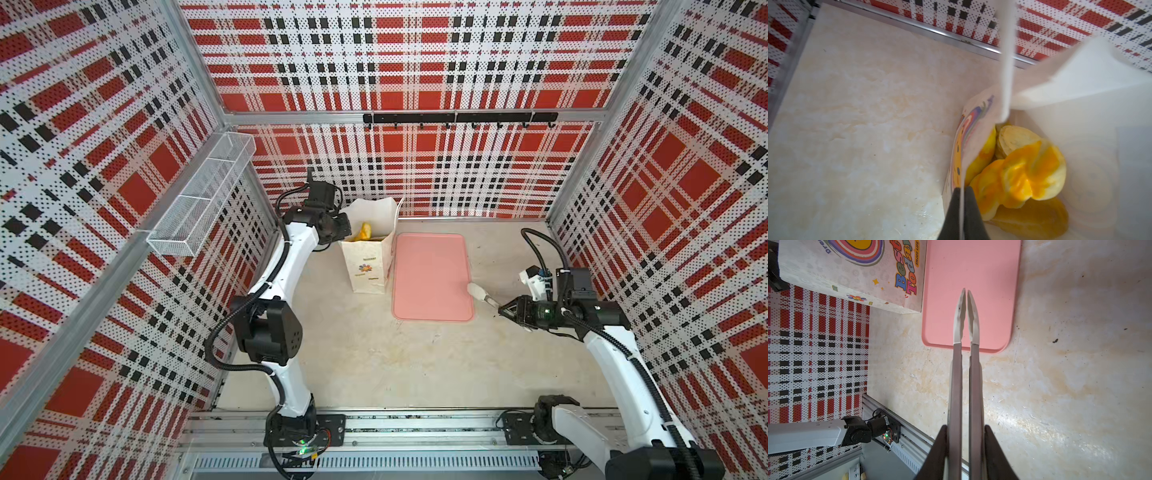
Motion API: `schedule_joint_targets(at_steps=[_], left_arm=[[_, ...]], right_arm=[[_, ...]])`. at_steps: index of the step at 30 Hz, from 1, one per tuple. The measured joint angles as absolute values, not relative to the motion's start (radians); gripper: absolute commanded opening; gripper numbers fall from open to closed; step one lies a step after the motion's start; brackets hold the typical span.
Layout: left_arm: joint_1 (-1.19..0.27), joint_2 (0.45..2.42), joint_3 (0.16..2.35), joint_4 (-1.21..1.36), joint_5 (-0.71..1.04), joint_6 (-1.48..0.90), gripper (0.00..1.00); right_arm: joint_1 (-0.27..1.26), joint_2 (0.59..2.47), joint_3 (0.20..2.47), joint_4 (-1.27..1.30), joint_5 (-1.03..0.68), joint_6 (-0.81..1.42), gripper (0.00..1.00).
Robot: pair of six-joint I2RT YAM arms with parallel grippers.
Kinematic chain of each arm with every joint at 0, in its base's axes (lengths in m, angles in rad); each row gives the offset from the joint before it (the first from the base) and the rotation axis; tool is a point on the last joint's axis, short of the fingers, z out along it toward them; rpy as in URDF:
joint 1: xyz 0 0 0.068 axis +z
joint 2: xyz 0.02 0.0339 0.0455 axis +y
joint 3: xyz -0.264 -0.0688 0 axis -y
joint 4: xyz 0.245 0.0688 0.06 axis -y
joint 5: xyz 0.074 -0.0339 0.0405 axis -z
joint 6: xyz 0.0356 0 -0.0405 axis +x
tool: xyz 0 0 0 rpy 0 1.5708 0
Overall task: Take the fake bread out of the paper bag
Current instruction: 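Grasp the rim of the white paper bag with the left gripper, then tip the bag over with the left gripper while the right brings tongs near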
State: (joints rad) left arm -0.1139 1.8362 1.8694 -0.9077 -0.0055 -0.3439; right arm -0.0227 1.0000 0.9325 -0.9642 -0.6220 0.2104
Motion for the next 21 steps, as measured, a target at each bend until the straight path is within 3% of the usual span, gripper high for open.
schedule_joint_targets(at_steps=[9, 21], left_arm=[[-0.035, 1.541, 1.552, -0.703, -0.163, -0.083, 0.0], [-0.048, 1.19, 1.032, -0.309, -0.371, 0.247, 0.0]], right_arm=[[0.052, 0.957, 0.928, -0.948, -0.641, 0.266, 0.26], [0.466, 0.962, 0.915, -0.908, -0.487, 0.4, 0.26]])
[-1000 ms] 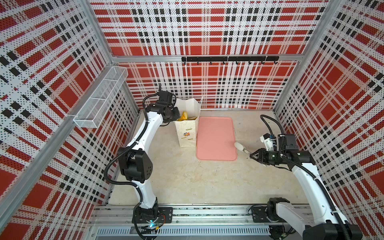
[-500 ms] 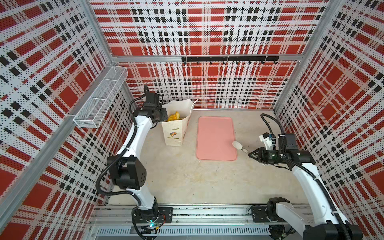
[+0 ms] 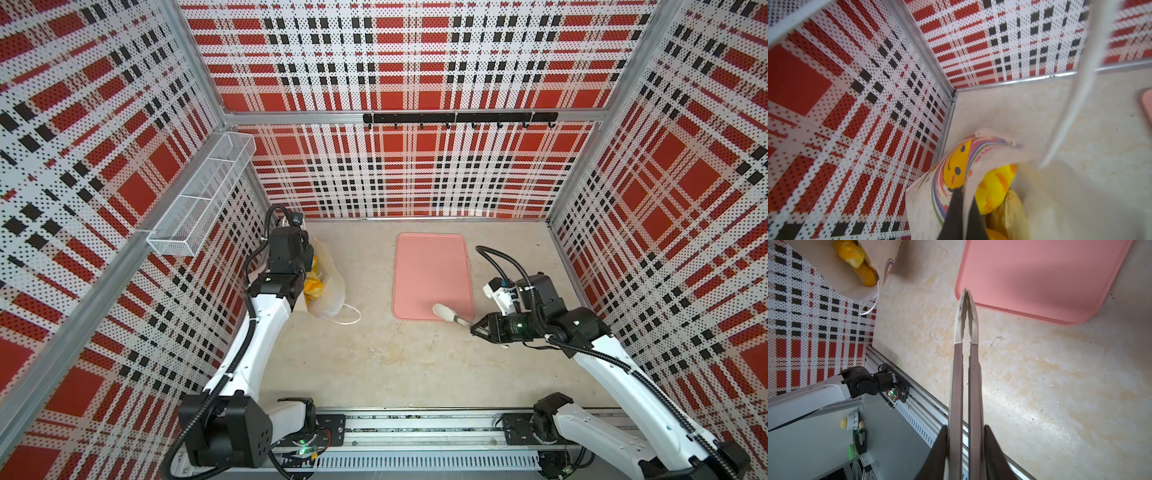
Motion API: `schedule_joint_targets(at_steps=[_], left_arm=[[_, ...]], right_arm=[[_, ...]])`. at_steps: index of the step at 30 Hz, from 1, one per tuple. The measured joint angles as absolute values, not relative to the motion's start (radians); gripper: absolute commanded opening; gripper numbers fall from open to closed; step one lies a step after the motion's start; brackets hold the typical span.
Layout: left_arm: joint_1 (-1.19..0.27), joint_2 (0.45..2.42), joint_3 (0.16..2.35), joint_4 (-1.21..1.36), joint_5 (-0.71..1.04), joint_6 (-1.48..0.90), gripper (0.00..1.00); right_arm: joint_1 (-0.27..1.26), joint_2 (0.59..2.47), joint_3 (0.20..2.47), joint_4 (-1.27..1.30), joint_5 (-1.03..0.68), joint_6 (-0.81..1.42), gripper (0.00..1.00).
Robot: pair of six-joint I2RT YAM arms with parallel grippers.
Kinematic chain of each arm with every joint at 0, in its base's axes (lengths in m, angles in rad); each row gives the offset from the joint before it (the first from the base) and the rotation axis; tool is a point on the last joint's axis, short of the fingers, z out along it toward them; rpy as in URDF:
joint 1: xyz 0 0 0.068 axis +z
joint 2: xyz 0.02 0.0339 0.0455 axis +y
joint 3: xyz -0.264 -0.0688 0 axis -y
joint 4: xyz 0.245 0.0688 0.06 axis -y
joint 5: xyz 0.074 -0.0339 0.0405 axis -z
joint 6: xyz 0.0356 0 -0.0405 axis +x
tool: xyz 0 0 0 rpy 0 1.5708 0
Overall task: Take the fake bread out of the paper bag
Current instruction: 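Tip the bag over with the left gripper while the right brings tongs near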
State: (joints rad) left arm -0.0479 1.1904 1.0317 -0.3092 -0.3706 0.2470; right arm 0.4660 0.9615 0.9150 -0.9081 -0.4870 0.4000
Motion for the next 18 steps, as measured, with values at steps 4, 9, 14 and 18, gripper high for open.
schedule_joint_targets(at_steps=[4, 9, 14, 18], left_arm=[[-0.09, 1.068, 0.859, -0.227, -0.367, 0.303, 0.0], [-0.146, 0.946, 0.728, -0.179, -0.348, 0.339, 0.0], [-0.204, 0.89, 0.694, -0.197, -0.348, 0.342, 0.0], [-0.22, 0.878, 0.694, -0.229, -0.34, 0.299, 0.0]], right_arm=[[0.567, 1.024, 0.949, -0.9, -0.432, 0.442, 0.26], [0.675, 1.103, 1.091, -0.885, -0.374, 0.479, 0.27], [0.757, 1.134, 1.156, -0.773, -0.381, 0.544, 0.27], [0.815, 1.179, 1.148, -0.649, -0.406, 0.619, 0.27]])
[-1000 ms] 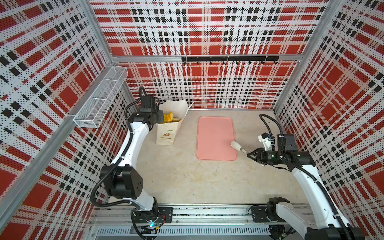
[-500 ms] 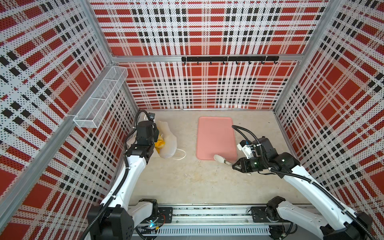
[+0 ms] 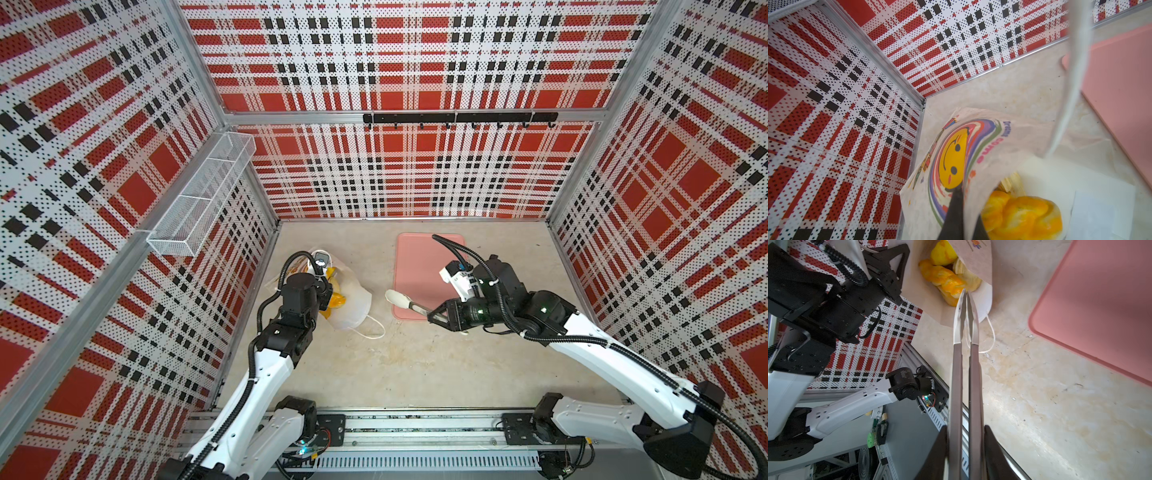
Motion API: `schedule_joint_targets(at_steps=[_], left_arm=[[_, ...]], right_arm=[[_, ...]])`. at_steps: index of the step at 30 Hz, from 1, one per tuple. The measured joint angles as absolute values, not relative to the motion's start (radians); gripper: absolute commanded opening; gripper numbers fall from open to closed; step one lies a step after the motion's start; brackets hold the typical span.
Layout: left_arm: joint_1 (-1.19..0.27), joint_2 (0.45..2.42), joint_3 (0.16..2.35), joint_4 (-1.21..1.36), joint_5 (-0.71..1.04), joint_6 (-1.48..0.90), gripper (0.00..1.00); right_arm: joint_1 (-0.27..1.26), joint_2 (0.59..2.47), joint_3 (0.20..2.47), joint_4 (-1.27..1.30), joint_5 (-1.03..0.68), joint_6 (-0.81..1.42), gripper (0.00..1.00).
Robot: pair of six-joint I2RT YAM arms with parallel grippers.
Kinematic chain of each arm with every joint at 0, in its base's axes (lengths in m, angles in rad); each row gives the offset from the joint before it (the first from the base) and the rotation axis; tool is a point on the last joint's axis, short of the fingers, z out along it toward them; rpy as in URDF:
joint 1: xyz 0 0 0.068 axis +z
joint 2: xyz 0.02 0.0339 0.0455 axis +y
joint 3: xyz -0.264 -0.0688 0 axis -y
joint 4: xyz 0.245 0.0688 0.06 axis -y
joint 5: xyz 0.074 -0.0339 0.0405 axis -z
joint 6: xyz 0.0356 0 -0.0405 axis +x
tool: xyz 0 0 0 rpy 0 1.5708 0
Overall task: Take the fake bread out of the paper bag
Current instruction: 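Tip the bag over with the left gripper while the right brings tongs near, then insert the tongs into the bag and pinch a yellow bread with the right gripper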
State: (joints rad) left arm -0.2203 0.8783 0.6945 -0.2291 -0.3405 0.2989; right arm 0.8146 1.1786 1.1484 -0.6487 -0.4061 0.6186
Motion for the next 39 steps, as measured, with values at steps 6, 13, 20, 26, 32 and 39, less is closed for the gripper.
schedule_joint_targets(at_steps=[6, 13, 20, 26, 32, 39], left_arm=[[-0.221, 0.838, 0.692, -0.266, -0.303, 0.207, 0.0], [-0.221, 0.809, 0.677, -0.271, -0.246, 0.133, 0.0], [-0.221, 0.811, 0.667, -0.27, -0.191, 0.064, 0.0], [-0.221, 0.811, 0.664, -0.269, -0.159, 0.036, 0.0], [-0.221, 0.81, 0.661, -0.268, -0.134, 0.024, 0.0], [-0.221, 0.81, 0.655, -0.254, -0.113, 0.005, 0.0]], right_arm=[[0.883, 1.296, 1.084, -0.43, -0.449, 0.728, 0.29], [0.893, 1.404, 1.052, -0.25, -0.466, 0.83, 0.34], [0.893, 1.511, 1.052, 0.009, -0.476, 0.965, 0.37], [0.894, 1.604, 1.052, 0.103, -0.442, 1.068, 0.38], [0.896, 1.661, 1.052, 0.208, -0.389, 1.165, 0.39], [0.9, 1.758, 1.069, 0.342, -0.369, 1.248, 0.39]])
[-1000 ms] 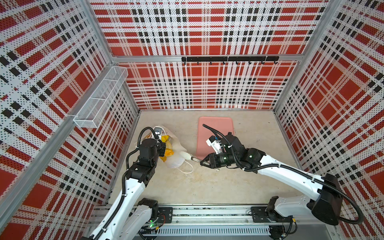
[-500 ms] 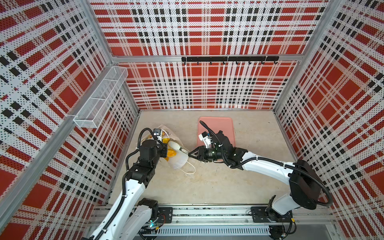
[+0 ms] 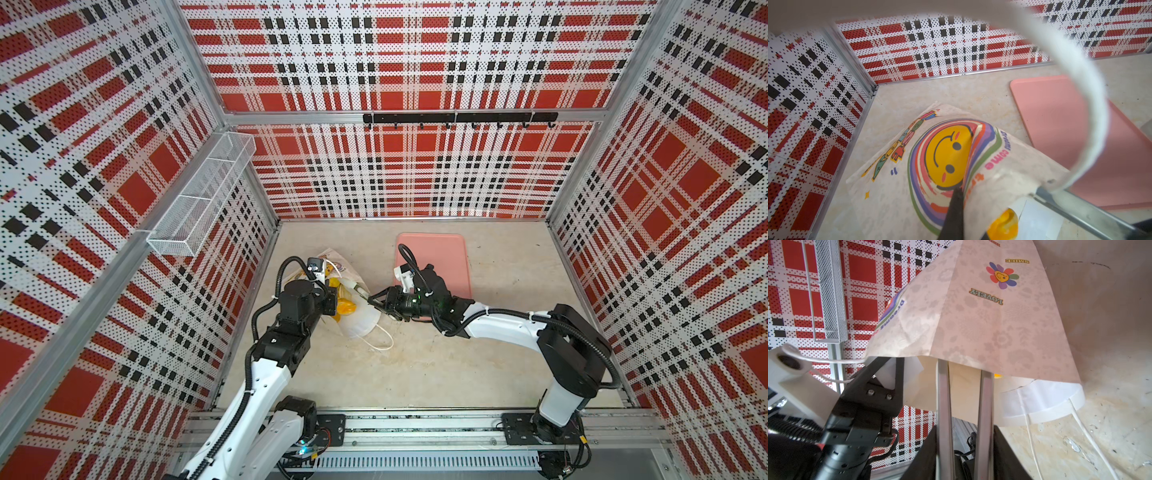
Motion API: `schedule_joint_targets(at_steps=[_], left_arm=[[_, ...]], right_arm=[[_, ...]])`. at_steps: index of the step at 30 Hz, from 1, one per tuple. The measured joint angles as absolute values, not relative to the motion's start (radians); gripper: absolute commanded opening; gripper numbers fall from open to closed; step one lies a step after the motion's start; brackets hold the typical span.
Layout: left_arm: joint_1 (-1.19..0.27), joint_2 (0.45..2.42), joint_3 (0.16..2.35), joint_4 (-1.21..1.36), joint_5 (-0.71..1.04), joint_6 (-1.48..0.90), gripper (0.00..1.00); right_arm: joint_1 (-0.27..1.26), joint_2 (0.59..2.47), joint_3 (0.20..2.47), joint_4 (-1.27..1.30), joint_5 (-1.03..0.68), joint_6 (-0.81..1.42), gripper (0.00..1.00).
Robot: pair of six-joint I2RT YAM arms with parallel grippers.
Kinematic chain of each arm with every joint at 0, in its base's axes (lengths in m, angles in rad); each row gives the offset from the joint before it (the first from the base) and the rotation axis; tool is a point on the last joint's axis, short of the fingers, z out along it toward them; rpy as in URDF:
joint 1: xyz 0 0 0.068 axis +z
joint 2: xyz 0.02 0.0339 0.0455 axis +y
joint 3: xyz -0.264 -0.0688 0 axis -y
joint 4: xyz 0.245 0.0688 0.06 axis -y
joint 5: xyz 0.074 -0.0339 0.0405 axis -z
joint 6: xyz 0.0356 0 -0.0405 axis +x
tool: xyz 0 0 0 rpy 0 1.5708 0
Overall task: Take the fake bread out of the paper bag
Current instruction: 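Insert the tongs into the bag and pinch a yellow bread with the right gripper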
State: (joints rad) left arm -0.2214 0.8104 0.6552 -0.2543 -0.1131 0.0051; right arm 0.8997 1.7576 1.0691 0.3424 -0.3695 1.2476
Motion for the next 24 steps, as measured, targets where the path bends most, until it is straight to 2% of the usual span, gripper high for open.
schedule_joint_targets(at_steps=[20, 22, 24], left_arm=[[-0.25, 0.81, 0.625, -0.211, -0.096, -0.045, 0.0], [-0.252, 0.81, 0.623, -0.209, -0.094, -0.046, 0.0], [-0.254, 0.81, 0.623, -0.209, -0.094, -0.046, 0.0]], right_arm=[[0.916, 1.846, 1.195, 0.297, -0.299, 1.25, 0.41], [0.918, 1.853, 1.2, 0.279, -0.297, 1.243, 0.39], [0.92, 1.86, 1.203, 0.27, -0.297, 1.238, 0.32]])
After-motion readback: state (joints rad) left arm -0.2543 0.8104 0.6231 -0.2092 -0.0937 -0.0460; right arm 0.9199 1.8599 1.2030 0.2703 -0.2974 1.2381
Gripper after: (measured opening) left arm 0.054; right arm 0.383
